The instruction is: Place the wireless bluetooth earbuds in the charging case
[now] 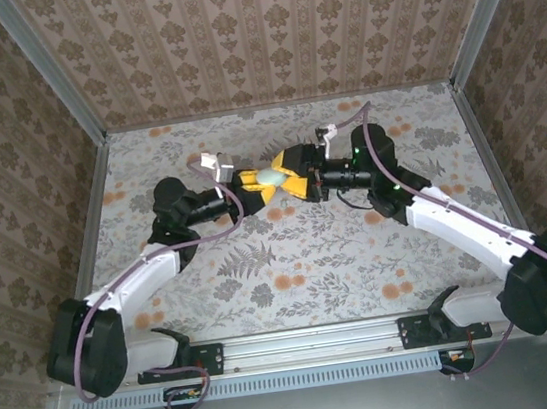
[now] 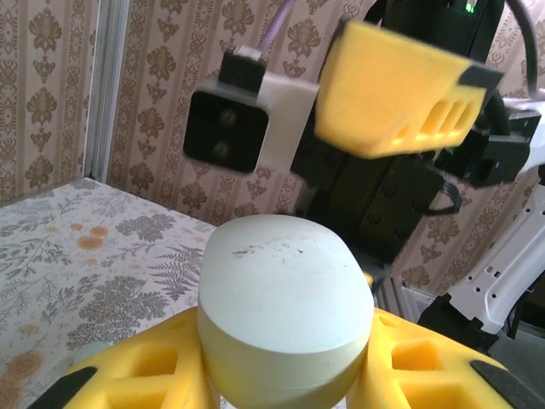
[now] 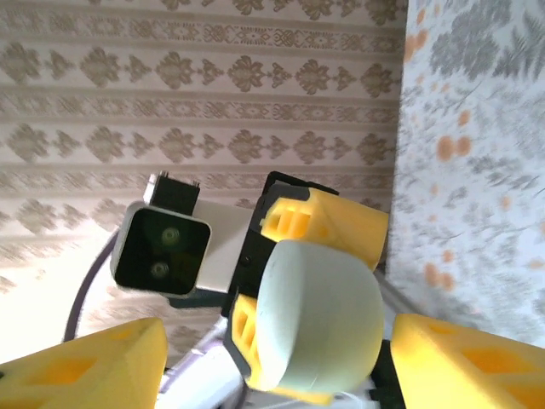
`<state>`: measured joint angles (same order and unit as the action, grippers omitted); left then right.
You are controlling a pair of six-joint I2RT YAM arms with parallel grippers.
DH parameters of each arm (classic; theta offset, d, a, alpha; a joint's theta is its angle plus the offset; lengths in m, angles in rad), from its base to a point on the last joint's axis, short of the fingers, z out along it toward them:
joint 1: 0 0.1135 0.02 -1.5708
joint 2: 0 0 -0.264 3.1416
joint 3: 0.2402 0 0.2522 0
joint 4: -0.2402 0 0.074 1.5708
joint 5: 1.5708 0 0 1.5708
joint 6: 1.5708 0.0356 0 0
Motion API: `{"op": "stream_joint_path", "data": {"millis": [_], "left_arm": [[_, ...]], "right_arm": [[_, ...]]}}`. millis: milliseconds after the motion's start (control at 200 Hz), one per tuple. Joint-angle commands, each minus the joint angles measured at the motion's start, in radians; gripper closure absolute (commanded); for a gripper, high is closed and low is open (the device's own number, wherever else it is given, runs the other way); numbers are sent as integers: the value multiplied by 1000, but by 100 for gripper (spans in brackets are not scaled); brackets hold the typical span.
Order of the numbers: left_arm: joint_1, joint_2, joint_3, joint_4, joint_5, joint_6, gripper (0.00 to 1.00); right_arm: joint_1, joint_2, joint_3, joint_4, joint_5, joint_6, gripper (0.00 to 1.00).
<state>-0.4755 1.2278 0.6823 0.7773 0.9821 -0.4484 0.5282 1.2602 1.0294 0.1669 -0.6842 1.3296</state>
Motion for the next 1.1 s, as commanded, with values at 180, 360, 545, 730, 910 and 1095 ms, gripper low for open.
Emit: {"op": "stream_joint_path", "data": {"millis": [180,360,545,730,910,1095], "left_arm": [[14,-233,99,-509,116,236,77],[42,-297,128,-627,174,234,77],[40,-320,109,-591,181,181,78],[37,-318,103,-586,180,175,78],[27,-309,98,-577,178,170,78],[27,-310,93,-572,176,171,78]], "right_arm": [[9,-210,167,-498,166,-804,30],[84,-223,165,-477,166,-1026,28],[160,-178,178,-456,178,-1127,24],[221,-105,231,-506,196,-1188,23],[230,-73,241,-494,224,-1176,25],[230,-40,273,-519,319,-1137,30]]}}
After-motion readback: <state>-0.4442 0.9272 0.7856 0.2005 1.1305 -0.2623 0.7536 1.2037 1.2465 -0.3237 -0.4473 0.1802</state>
